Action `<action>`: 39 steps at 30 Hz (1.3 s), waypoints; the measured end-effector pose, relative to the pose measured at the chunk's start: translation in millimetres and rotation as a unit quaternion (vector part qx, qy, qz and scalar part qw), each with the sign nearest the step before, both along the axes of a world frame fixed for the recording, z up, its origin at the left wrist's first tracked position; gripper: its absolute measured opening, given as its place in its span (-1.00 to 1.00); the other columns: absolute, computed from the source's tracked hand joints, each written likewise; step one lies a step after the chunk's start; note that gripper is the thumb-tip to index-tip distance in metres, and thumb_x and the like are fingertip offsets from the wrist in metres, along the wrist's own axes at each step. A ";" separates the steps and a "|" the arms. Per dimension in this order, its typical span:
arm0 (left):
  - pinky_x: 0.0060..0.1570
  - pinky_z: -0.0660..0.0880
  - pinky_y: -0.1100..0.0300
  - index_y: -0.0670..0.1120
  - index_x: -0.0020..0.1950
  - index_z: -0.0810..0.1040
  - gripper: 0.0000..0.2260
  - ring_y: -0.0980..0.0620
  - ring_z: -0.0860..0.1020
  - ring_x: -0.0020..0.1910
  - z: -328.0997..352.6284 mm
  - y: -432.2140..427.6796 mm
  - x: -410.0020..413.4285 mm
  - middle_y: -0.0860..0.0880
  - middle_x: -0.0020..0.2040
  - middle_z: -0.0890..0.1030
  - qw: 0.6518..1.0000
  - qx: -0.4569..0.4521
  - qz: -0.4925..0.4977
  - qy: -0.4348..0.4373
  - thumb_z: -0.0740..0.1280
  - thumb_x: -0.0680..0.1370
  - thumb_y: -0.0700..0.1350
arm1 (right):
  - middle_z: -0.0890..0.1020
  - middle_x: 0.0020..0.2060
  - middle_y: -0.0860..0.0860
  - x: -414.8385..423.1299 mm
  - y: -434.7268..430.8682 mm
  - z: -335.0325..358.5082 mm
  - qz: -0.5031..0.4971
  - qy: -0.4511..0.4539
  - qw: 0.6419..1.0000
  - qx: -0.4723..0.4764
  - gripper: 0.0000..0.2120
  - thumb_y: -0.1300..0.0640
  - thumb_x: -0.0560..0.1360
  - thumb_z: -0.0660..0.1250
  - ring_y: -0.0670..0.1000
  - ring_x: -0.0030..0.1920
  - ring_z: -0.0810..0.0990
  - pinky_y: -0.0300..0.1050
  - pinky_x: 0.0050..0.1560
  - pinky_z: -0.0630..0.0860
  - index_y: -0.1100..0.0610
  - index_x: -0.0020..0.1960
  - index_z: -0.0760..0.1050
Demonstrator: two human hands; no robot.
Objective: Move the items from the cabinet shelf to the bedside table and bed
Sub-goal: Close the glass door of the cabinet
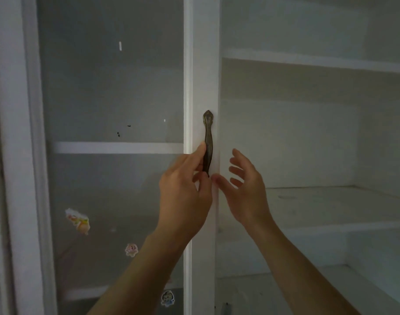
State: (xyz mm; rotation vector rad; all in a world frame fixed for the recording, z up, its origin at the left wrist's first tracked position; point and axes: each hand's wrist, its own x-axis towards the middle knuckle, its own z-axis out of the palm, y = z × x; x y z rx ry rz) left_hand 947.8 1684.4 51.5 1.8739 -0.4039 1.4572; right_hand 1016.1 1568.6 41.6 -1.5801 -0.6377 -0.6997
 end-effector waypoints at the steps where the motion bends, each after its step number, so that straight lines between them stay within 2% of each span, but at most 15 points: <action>1: 0.00 0.65 0.13 -0.02 0.44 0.50 -0.53 0.09 0.62 -0.07 0.1 0.2 2.6 0.04 -0.03 0.63 1.000 0.001 0.006 0.001 0.31 0.55 -0.33 | 0.48 0.41 0.00 3.0 1.7 -0.2 0.014 0.008 1.000 0.002 -0.30 0.05 0.50 0.48 -0.05 0.31 0.50 -0.11 0.31 0.50 0.04 0.56 0.27; 3: -0.01 0.65 0.08 -0.03 0.44 0.49 -0.53 0.08 0.62 -0.08 0.3 -0.1 8.7 0.04 -0.04 0.63 1.000 0.002 0.016 0.006 0.30 0.55 -0.32 | 0.50 0.40 -0.01 10.4 4.1 -1.3 0.034 0.024 0.999 0.004 -0.36 0.05 0.53 0.45 -0.03 0.32 0.53 -0.12 0.28 0.52 0.05 0.55 0.30; 6: -0.02 0.65 0.09 -0.01 0.44 0.49 -0.51 0.10 0.61 -0.08 0.9 0.1 15.0 0.04 -0.05 0.62 0.999 0.003 0.030 0.009 0.29 0.54 -0.33 | 0.57 0.33 -0.03 20.9 5.7 -3.1 0.058 0.040 0.997 0.007 -0.42 0.03 0.54 0.43 -0.03 0.26 0.59 -0.26 0.14 0.55 0.06 0.51 0.37; 9: -0.02 0.65 0.12 -0.02 0.44 0.49 -0.51 0.11 0.61 -0.08 0.1 -0.5 19.6 0.05 -0.03 0.63 0.999 -0.001 0.039 0.002 0.30 0.53 -0.33 | 0.65 0.24 -0.07 27.9 6.7 -4.3 0.092 0.037 0.995 0.006 -0.54 0.03 0.54 0.43 -0.03 0.21 0.64 -0.18 0.15 0.62 0.04 0.42 0.49; 13: 0.02 0.65 0.15 -0.03 0.45 0.49 -0.52 0.14 0.62 -0.06 -1.6 -3.5 24.3 0.06 0.02 0.63 0.998 -0.006 0.056 -0.006 0.31 0.55 -0.32 | 0.69 0.16 -0.11 33.5 5.5 -1.5 0.107 0.025 0.994 0.001 -0.66 0.06 0.54 0.42 -0.07 0.15 0.67 -0.21 0.09 0.63 0.01 0.31 0.58; 17: 0.00 0.66 0.13 -0.06 0.43 0.50 -0.54 0.13 0.62 -0.09 -3.0 -2.7 26.7 0.04 0.00 0.63 0.997 -0.006 0.069 -0.019 0.31 0.54 -0.32 | 0.69 0.15 -0.11 37.2 3.8 -0.1 0.104 0.021 0.994 -0.007 -0.65 0.05 0.51 0.44 -0.07 0.14 0.68 -0.12 0.12 0.65 0.01 0.29 0.60; 20: -0.03 0.66 0.10 -0.06 0.44 0.49 -0.53 0.11 0.61 -0.10 -3.6 -2.9 27.2 0.03 -0.01 0.63 0.997 -0.001 0.078 -0.022 0.31 0.54 -0.32 | 0.69 0.15 -0.10 37.3 4.2 -0.3 0.095 0.017 0.995 -0.008 -0.54 -0.10 0.43 0.44 -0.06 0.13 0.68 -0.08 0.14 0.65 0.01 0.29 0.59; 22: -0.02 0.65 0.10 -0.07 0.45 0.48 -0.53 0.11 0.61 -0.09 -4.2 -3.0 26.4 0.02 0.00 0.63 0.997 -0.001 0.077 -0.022 0.29 0.53 -0.29 | 0.69 0.15 -0.09 37.7 4.3 -0.4 0.094 0.019 0.995 -0.006 -0.53 -0.10 0.42 0.45 -0.06 0.12 0.69 -0.05 0.15 0.65 0.02 0.30 0.59; 24: 0.02 0.64 0.14 -0.07 0.48 0.45 -0.53 0.12 0.61 -0.05 -5.2 -3.6 25.6 0.03 0.04 0.62 0.997 0.003 0.077 -0.017 0.27 0.54 -0.19 | 0.70 0.14 -0.09 37.5 4.0 -1.1 0.096 0.026 0.995 -0.004 -0.60 -0.02 0.47 0.47 -0.06 0.11 0.69 -0.05 0.14 0.66 0.01 0.30 0.59; 27: 0.09 0.58 0.28 -0.06 0.52 0.39 -0.48 0.14 0.59 0.02 -6.2 -7.1 22.5 0.05 0.09 0.58 0.997 0.008 0.073 0.003 0.25 0.54 -0.05 | 0.70 0.12 -0.10 34.5 4.6 -2.9 0.090 0.035 0.995 0.005 -0.59 -0.04 0.47 0.49 -0.08 0.08 0.70 -0.03 0.11 0.67 -0.01 0.30 0.59; 34: 0.16 0.52 0.35 -0.01 0.54 0.35 -0.45 0.17 0.56 0.09 -5.8 -13.2 14.8 0.06 0.12 0.54 0.996 -0.007 0.082 0.039 0.35 0.55 -0.21 | 0.70 0.10 -0.10 27.2 3.0 -9.7 0.100 0.049 0.994 0.019 -0.58 0.00 0.46 0.52 -0.12 0.10 0.68 -0.06 0.13 0.65 0.01 0.30 0.58; 39: 0.10 0.51 0.41 0.12 0.49 0.37 -0.45 0.22 0.57 0.09 -3.9 -22.3 10.5 0.10 0.10 0.57 0.993 -0.054 0.083 0.062 0.37 0.55 -0.23 | 0.67 0.09 -0.10 22.3 -15.0 -5.9 0.170 0.090 0.981 0.017 -0.62 0.05 0.50 0.48 -0.08 0.12 0.66 -0.03 0.17 0.64 0.03 0.30 0.56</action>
